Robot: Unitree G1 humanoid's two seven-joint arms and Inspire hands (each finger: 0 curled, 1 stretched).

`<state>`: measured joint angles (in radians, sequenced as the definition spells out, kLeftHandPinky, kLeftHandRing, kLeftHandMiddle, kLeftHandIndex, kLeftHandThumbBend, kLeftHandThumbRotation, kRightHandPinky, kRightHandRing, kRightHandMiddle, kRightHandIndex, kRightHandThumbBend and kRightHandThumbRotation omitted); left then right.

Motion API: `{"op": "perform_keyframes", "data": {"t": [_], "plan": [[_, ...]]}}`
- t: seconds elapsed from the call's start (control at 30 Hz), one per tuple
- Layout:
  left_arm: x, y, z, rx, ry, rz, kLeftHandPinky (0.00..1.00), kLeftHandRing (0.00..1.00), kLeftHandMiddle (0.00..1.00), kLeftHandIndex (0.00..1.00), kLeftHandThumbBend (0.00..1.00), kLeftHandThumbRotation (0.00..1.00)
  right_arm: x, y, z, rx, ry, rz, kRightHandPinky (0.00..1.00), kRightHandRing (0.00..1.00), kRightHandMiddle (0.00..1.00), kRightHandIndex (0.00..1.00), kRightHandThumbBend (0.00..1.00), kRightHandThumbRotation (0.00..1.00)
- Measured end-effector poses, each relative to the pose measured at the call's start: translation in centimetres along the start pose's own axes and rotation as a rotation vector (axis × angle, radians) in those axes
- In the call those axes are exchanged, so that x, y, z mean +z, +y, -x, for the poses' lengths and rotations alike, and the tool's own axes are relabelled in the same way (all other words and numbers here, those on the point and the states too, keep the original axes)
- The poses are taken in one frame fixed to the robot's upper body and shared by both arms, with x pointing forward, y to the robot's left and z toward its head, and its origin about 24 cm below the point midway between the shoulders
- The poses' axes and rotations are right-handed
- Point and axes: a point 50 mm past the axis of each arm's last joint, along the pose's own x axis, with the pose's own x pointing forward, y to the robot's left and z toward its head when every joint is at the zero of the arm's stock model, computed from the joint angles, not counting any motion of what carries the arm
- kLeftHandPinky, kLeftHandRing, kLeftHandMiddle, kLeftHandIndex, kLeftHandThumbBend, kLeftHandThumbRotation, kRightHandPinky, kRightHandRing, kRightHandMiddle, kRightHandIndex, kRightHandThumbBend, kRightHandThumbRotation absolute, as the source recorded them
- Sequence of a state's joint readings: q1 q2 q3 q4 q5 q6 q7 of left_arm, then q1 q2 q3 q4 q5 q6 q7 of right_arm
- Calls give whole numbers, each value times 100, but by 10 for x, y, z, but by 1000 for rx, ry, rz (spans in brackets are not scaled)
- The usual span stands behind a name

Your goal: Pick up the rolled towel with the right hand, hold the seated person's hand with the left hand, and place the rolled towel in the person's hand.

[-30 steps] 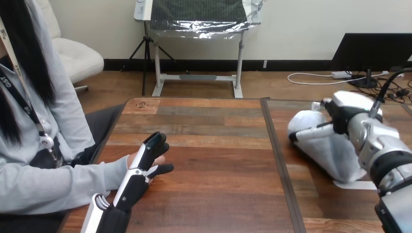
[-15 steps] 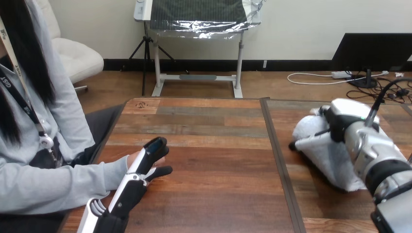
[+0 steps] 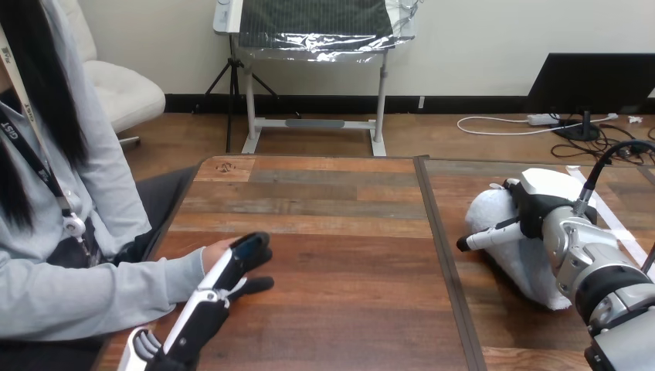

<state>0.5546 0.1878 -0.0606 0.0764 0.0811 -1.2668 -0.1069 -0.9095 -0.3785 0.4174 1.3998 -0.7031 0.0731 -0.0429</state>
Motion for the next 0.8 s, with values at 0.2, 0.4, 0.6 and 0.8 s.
{"op": "perform_keyframes", "data": {"t": [0.2,0.4,0.6,0.8], "plan": [[4,1,4,11,9,4,76,87,90,89,100,51,0,2,0,-17,1,-2,3,90,89,90,99,51],[6,3,8,27,15,8,75,85,88,87,100,49,-1,7,1,-47,6,-44,21,84,84,85,99,45],[9,4,10,42,13,11,74,84,87,87,100,47,0,9,1,-71,15,-89,34,81,82,81,98,41],[12,5,11,48,4,11,73,84,88,87,100,45,0,9,1,-88,19,-143,39,77,80,79,96,32]]}}
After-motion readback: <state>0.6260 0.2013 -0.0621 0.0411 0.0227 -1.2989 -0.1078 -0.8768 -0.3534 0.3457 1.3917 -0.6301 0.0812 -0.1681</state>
